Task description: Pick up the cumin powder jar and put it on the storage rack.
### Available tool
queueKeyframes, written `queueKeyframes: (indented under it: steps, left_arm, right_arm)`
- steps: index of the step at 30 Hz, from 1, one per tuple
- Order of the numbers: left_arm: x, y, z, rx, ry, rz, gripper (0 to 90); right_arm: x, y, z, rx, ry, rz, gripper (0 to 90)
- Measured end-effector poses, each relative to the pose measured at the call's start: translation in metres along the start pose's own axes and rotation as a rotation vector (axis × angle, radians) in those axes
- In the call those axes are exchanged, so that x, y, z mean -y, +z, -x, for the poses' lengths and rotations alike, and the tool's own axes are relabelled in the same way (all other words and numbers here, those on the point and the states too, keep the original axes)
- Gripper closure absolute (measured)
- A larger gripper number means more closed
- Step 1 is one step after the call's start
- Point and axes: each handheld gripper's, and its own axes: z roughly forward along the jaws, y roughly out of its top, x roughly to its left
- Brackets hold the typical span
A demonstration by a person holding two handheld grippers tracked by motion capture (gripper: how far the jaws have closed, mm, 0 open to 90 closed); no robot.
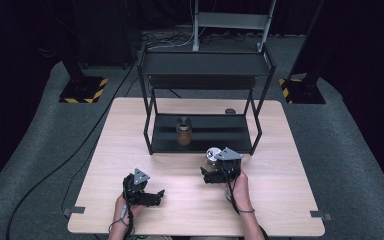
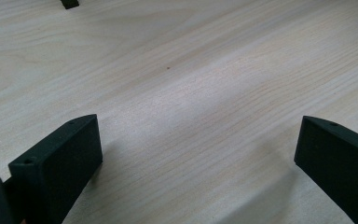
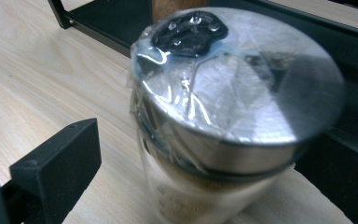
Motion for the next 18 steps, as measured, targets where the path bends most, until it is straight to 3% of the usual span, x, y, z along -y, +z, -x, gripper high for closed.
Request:
queueKeyframes:
  steps: [7,8,18]
  left_arm:
    - [-0.0002,0.0003,0.0010,-0.005,0.002,-0.001,0.4]
    - [-0.0002,0.0003,0.0011,-0.005,0.002,-0.001,0.4]
    - [0.0000,0.0002,0.0006,-0.003,0.002,0.000,0.4]
  right_arm:
    - [0.0007,0.0061,0.0027,-0.005,0.016,0.002,0.0]
    - [0.0025,0.0064,0.0027,-0.001,0.019,0.009,5.0]
    - [0.0036,0.0111,0.0060,-0.017,0.030,-0.012,22.7]
